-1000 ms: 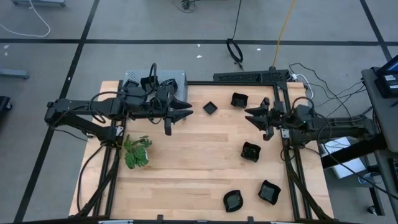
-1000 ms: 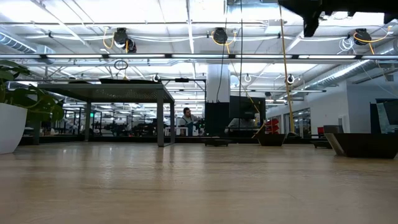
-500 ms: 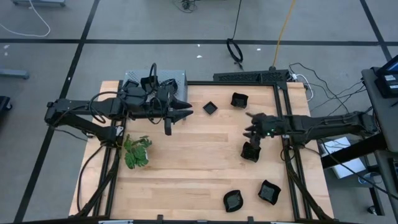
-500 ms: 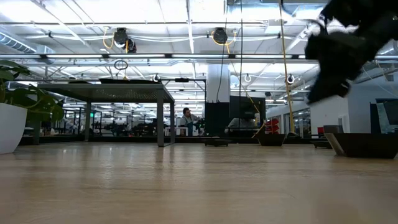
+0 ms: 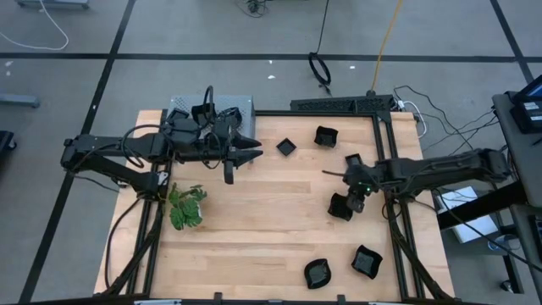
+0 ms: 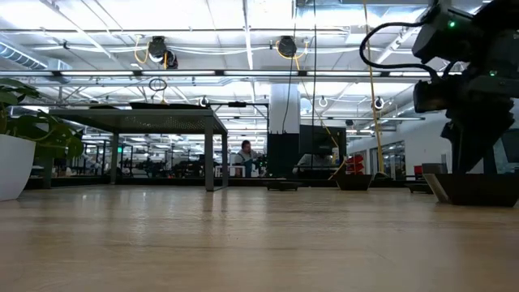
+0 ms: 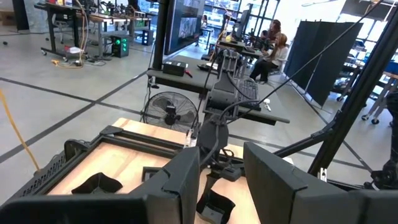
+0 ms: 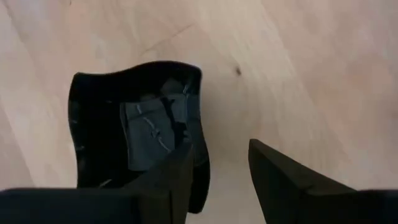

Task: Pick & Place Mini shaped plates
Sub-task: Stack the distorted square plate on top of the distorted square plate on the shelf

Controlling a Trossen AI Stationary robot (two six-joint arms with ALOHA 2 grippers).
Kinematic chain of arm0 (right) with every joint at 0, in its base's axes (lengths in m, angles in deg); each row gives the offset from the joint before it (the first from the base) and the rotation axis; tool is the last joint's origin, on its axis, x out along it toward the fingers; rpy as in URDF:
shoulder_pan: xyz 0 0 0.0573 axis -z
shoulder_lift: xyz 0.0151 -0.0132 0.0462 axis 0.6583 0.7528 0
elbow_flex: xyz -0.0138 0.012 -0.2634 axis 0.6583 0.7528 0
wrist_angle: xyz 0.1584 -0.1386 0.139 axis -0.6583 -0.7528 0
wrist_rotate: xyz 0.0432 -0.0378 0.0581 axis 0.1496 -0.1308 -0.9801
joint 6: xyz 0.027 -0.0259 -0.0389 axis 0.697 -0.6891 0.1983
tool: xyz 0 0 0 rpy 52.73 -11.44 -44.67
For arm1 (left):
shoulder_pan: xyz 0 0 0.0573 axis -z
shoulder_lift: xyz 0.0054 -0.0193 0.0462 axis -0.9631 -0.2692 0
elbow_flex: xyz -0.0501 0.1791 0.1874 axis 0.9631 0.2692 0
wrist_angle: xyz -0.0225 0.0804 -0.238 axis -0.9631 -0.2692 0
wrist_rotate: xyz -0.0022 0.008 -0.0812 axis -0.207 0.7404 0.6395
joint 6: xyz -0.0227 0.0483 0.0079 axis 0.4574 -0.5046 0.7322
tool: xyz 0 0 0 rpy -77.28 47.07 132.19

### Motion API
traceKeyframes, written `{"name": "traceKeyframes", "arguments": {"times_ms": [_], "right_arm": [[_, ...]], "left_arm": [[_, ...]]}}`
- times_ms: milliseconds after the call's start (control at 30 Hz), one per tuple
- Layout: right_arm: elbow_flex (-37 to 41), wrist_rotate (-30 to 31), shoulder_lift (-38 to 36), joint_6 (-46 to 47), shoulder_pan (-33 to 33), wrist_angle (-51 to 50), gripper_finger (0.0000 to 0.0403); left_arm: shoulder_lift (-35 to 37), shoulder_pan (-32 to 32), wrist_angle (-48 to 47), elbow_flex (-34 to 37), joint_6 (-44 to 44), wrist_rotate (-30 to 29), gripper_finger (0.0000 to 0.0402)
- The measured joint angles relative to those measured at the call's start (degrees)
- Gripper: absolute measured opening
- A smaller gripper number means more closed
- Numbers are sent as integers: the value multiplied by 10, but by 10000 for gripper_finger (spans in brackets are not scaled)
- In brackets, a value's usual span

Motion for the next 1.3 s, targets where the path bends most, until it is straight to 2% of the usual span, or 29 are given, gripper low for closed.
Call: {"name": "traceKeyframes", "arguments": {"times_ms": [300, 533, 667, 833, 933, 1033, 1133, 1300], "right_arm": [[0, 0, 65, -98, 0, 54, 142], [0, -1, 108, -121, -1, 100, 136], [0, -1, 122, -153, -1, 111, 100], [0, -22, 131, -179, -1, 117, 17], [0, -38, 130, -175, -1, 137, 8], [0, -44, 128, -168, -1, 198, 2], [0, -26, 135, -154, 2, 287, 2], [-16, -30, 205, -145, 24, 428, 1]], "left_arm": [[0, 0, 0, 0, 8, 0, 127], [0, 0, 0, 0, 8, 0, 127], [0, 0, -1, 0, 8, 0, 127], [0, 0, -5, 0, 8, 0, 127], [0, 0, -5, 0, 19, 0, 127], [0, 0, -5, 0, 21, 0, 127], [0, 0, -5, 0, 22, 0, 127], [0, 0, -5, 0, 23, 0, 127]]}}
